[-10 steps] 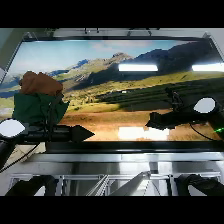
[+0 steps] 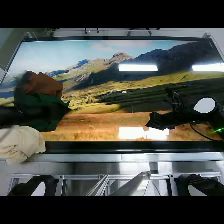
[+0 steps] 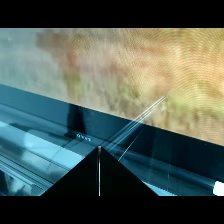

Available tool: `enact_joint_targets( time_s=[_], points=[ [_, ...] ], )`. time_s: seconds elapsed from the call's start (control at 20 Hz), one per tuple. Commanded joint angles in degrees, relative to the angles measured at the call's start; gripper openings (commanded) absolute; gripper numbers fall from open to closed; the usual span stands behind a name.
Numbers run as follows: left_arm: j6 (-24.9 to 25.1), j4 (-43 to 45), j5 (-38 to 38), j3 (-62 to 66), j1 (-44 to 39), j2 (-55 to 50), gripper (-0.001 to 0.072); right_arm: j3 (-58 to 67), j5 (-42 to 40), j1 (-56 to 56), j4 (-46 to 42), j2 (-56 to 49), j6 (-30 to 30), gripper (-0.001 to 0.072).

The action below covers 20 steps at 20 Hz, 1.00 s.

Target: Fold the shirts.

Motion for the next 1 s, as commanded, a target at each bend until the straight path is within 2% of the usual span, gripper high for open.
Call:
enact_joint_targets(
  time_s=[0.0, 0.05, 0.15, 0.25, 0.5, 0.7, 0.75, 0.8, 0.85, 0.95],
  points=[
    [-1.4, 4.0, 6.5, 12.7, 19.6, -7.7, 0.072, 0.0, 0.1, 0.0, 0.0, 0.0, 0.0, 0.0021],
    [0.0, 1.5, 8.5, 15.6, 23.0, -12.1, 0.072, 0.0, 0.1, 0.0, 0.0, 0.0, 0.0, 0.0021],
    [6.1, -1.4, 12.5, 22.4, 25.9, -23.1, 0.072, 0.0, 0.1, 0.0, 0.0, 0.0, 0.0, 0.0021],
    [8.0, -1.3, 14.0, 31.3, 25.9, -35.6, 0.072, 0.0, 0.1, 0.0, 0.0, 0.0, 0.0, 0.0021],
    [8.1, -1.0, 10.9, 58.1, 21.4, -66.6, 0.072, 0.0, 0.1, 0.0, 0.0, 0.0, 0.0, 0.0021],
    [6.0, 8.9, 3.1, 71.9, 15.8, -80.9, 0.0716, 0.0, 0.0, 0.0, 0.0, 0.0, 0.0, 0.0021],
    [6.0, 9.5, 2.5, 71.3, 14.8, -81.4, 0.0616, 0.0, 0.0, 0.0, 0.0, 0.0, 0.0, 0.0021],
    [6.1, 8.6, 2.4, 70.2, 14.0, -81.0, 0.0393, 0.0, 0.0, 0.0, 0.0, 0.0, 0.0, 0.0021],
    [6.1, 8.5, 1.9, 69.5, 13.2, -80.1, 0.0058, 0.0, 0.0, 0.0, 0.0, 0.0, 0.0, 0.0021],
    [7.0, 5.8, 1.2, 69.4, 11.7, -76.5, 0.003, 0.0, -0.2, 0.0, 0.0, 0.0, 0.0, 0.0021]
  ],
)
